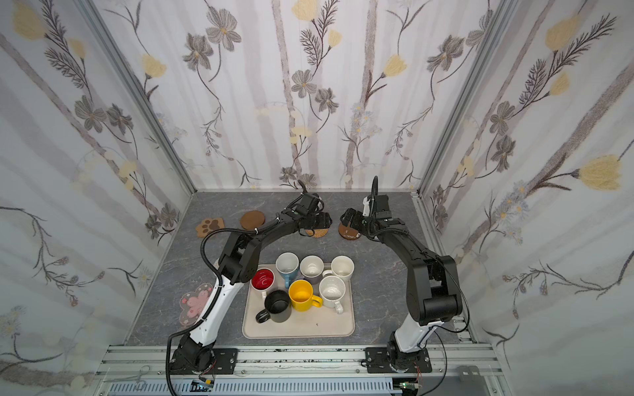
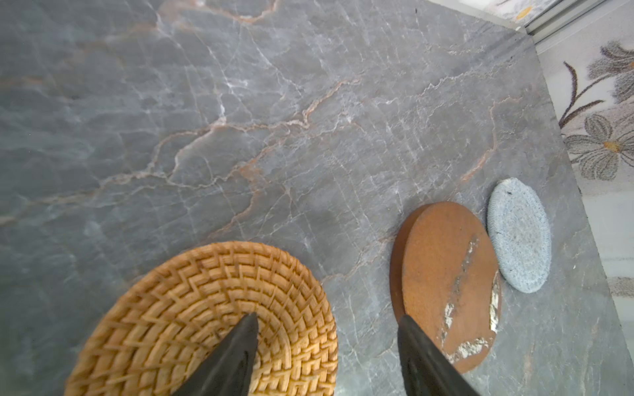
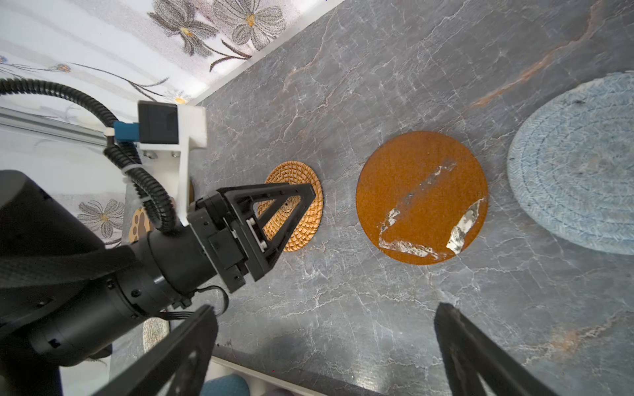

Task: Place cups on coasters
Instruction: Move the coaster to the top-center of the table.

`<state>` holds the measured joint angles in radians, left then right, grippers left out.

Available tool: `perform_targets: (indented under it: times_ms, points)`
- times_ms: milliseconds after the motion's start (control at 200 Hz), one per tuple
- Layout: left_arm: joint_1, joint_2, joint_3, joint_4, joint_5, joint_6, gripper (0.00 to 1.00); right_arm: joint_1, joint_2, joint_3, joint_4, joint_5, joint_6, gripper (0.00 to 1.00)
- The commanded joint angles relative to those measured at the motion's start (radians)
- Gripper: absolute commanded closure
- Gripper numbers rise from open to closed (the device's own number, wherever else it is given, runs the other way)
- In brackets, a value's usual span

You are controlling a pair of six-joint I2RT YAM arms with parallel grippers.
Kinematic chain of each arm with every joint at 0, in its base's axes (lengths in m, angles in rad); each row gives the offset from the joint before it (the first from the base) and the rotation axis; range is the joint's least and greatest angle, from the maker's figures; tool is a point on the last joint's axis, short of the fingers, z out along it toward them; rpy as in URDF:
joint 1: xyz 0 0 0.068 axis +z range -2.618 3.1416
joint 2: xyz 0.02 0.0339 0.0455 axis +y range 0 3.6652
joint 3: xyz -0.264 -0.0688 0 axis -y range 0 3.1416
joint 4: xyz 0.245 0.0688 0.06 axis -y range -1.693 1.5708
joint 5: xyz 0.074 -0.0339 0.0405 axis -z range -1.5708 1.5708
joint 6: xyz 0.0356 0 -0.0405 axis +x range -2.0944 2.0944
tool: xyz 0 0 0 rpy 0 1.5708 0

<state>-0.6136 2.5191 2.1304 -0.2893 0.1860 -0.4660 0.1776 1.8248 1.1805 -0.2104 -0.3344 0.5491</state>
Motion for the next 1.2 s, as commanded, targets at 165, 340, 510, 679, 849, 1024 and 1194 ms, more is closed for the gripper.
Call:
perform_targets:
  times_ms: [165, 340, 510, 679, 849, 1024, 1194]
  points:
    - [0.028, -0.057, 0.069, -0.022, 0.012, 0.031, 0.3, 0.024, -0.024, -0.01, 0.026, 0.024, 0.004, 0.0]
    - [0.072, -0.116, -0.033, -0.024, -0.007, 0.04, 0.54, 0.047, -0.021, -0.003, 0.018, 0.035, -0.008, 0.0]
    - [0.122, -0.136, -0.167, -0.027, -0.018, 0.029, 0.75, 0.051, -0.018, -0.002, 0.028, 0.029, 0.0, 0.0]
    - [0.13, -0.108, -0.213, -0.025, -0.018, 0.04, 0.81, 0.057, -0.008, 0.006, 0.03, 0.022, 0.006, 0.0]
    - [0.125, -0.072, -0.201, -0.023, -0.008, 0.029, 0.83, 0.06, -0.005, 0.008, 0.025, 0.026, 0.004, 0.0]
    - [0.108, -0.047, -0.197, -0.023, 0.0, 0.021, 0.83, 0.06, -0.006, -0.004, 0.024, 0.032, 0.0, 0.0]
    - [0.08, -0.042, -0.19, -0.021, 0.006, 0.011, 0.84, 0.06, -0.001, -0.002, 0.027, 0.029, 0.001, 0.0]
